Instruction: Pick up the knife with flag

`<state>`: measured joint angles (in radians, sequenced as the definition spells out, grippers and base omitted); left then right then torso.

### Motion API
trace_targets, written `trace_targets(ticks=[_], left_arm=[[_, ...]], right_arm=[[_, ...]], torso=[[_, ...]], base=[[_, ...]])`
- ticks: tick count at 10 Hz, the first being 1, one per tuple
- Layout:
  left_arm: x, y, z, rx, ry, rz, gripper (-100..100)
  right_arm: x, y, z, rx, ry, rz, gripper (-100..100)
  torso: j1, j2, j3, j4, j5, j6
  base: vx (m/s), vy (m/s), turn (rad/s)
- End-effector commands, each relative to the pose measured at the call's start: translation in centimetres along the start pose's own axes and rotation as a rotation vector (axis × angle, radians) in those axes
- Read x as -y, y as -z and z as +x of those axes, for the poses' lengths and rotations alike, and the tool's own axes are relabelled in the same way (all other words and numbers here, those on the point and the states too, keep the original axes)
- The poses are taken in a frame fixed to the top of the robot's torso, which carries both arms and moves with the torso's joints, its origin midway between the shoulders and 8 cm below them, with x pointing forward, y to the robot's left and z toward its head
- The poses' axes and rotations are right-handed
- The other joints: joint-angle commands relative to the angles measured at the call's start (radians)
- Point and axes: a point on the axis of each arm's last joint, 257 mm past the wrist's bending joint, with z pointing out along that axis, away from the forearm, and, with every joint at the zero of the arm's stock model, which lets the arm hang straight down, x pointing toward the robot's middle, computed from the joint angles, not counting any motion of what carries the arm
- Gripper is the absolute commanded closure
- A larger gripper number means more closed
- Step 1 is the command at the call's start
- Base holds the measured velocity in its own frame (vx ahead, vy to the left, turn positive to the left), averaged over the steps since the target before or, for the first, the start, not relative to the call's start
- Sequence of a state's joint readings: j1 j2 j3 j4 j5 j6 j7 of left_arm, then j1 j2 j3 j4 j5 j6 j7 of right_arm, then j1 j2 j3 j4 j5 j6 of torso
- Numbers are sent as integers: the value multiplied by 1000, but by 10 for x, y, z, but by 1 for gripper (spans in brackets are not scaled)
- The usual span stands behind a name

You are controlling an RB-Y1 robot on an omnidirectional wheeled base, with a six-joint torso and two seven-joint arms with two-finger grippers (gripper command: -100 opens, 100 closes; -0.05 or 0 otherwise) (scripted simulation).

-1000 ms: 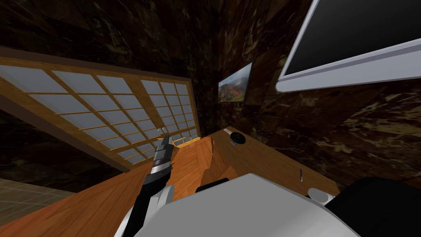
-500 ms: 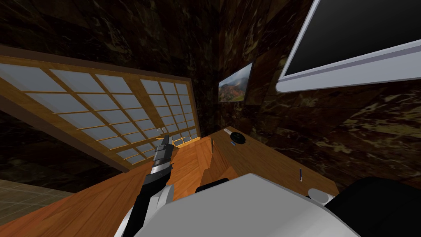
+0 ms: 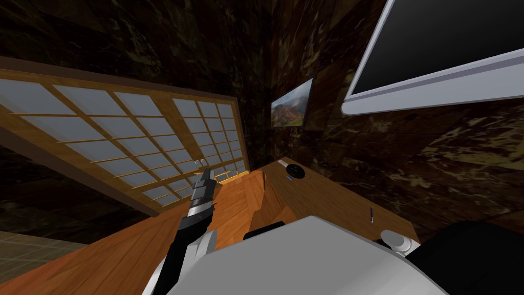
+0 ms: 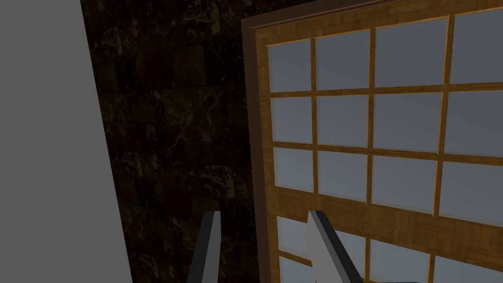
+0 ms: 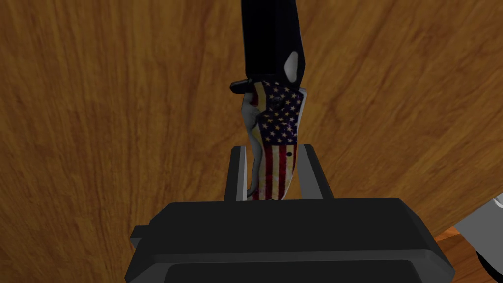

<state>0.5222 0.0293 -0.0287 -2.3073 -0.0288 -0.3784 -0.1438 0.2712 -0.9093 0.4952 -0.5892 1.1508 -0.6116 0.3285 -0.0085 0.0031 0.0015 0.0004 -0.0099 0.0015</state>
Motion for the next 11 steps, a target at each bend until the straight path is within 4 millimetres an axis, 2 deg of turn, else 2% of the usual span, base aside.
trace_targets(ticks=[1,3,8,10,11], left_arm=[[0,0,0,0,0,0,0],[0,0,0,0,0,0,0],[0,0,0,0,0,0,0],[0,0,0,0,0,0,0],[0,0,0,0,0,0,0]], right_arm=[[9,3,-2,0,11,0,100],[9,3,-2,0,11,0,100],[33,15,-7,2,30,-6,100],[35,15,-8,3,27,-5,100],[34,15,-8,3,29,-9,0]], torso=[[0,0,0,0,0,0],[0,0,0,0,0,0],[0,0,0,0,0,0],[1,0,0,0,0,0],[-1,0,0,0,0,0]], base=[[-16,42,-61],[-6,19,-3],[-13,31,-49],[-11,28,-29],[0,0,0]])
